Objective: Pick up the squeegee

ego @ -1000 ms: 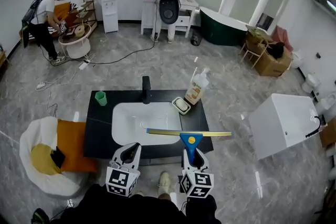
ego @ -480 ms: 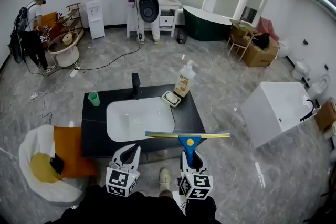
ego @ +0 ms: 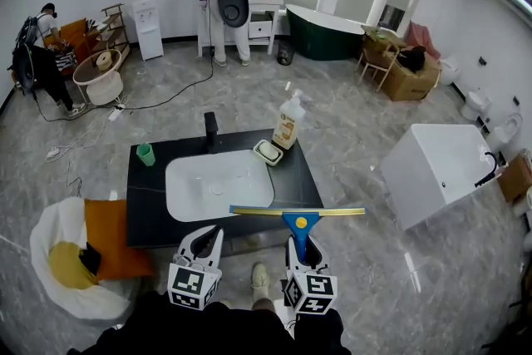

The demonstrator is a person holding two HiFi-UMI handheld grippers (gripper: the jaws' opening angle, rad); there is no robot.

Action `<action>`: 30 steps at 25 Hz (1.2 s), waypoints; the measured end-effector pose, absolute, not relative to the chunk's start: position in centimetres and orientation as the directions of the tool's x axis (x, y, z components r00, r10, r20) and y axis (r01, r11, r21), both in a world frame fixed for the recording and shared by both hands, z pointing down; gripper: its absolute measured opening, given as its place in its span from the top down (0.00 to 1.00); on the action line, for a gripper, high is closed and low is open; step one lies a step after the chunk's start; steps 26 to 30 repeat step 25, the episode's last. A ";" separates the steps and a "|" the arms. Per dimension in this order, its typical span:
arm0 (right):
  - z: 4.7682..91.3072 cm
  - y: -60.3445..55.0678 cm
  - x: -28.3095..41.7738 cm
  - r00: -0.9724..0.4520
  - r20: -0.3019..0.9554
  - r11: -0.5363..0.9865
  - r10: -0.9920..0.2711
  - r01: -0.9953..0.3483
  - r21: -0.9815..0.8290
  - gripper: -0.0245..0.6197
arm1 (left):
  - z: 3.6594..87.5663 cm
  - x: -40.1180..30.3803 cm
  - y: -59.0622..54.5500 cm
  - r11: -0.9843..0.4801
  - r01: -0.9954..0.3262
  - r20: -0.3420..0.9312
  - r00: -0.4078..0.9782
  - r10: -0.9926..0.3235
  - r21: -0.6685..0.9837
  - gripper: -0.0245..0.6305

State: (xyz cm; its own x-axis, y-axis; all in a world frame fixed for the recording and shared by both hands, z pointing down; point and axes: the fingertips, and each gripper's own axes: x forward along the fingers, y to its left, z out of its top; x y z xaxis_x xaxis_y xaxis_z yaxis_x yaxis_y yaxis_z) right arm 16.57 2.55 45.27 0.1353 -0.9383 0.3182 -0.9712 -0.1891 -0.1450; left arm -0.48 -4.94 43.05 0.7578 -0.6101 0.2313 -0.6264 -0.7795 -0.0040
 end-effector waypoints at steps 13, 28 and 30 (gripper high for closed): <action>45.4 2.2 16.9 0.124 0.320 -0.179 -0.939 -0.973 -0.147 0.73 | 43.3 -0.2 -5.2 -0.774 -0.634 0.239 0.751 -0.616 -0.002 0.92; 45.5 2.1 16.7 0.118 0.320 -0.173 -0.940 -0.974 -0.149 0.73 | 43.4 -0.5 -5.2 -0.770 -0.639 0.239 0.747 -0.620 -0.002 0.92; 45.5 2.1 16.7 0.118 0.320 -0.173 -0.940 -0.974 -0.149 0.73 | 43.4 -0.5 -5.2 -0.770 -0.639 0.239 0.747 -0.620 -0.002 0.92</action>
